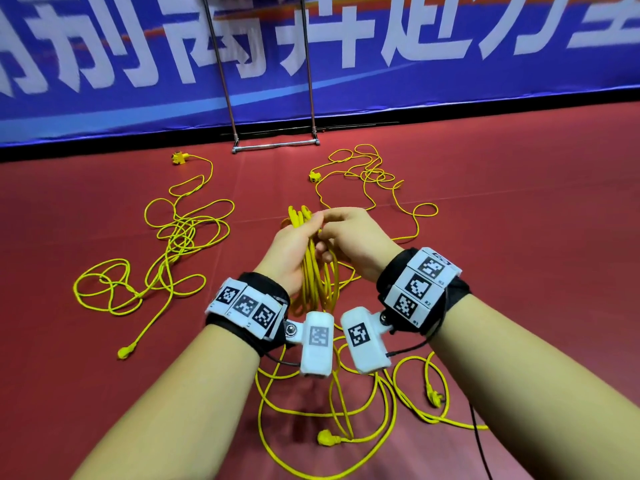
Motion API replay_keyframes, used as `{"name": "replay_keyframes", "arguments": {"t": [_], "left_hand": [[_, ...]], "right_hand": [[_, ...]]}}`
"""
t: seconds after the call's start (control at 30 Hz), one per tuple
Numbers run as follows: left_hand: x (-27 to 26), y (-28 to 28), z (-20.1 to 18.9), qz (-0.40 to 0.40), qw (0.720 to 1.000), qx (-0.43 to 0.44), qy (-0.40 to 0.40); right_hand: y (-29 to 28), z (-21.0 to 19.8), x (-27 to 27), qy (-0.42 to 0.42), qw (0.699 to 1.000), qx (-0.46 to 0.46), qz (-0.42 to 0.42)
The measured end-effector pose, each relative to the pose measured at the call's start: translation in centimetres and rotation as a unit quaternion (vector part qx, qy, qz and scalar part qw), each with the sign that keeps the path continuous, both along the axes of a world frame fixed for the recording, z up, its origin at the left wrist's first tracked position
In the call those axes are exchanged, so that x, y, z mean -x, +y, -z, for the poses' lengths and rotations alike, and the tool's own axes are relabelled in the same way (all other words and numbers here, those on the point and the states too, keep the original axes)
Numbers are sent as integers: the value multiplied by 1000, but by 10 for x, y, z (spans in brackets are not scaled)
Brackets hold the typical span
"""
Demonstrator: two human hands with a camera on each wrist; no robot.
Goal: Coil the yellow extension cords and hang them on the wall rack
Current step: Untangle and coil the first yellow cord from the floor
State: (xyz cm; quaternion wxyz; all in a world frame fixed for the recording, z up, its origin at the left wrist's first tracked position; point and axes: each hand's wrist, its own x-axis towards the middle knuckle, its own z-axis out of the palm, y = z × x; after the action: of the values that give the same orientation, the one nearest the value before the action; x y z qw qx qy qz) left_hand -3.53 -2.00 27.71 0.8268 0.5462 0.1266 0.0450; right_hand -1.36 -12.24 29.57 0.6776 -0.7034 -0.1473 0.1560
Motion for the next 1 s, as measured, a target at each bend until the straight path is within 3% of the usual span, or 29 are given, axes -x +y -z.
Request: {"name": "replay_keyframes", "arguments": {"t": [0.2,0.43,0.77,1.0], "left_hand": [[-8,7,6,-54,998,3,20],[-18,37,7,-184,982,2,48],[-17,44,13,-120,986,35,106],[-13,40,3,-101,988,58,98]], "right_hand": [[-7,-5,-2,43,998,-40,-14],[-12,-4,0,-15,986,91,-142],[-8,0,6,-44,983,96,-149],[-9,4,9,-27,987,55,-150]]}}
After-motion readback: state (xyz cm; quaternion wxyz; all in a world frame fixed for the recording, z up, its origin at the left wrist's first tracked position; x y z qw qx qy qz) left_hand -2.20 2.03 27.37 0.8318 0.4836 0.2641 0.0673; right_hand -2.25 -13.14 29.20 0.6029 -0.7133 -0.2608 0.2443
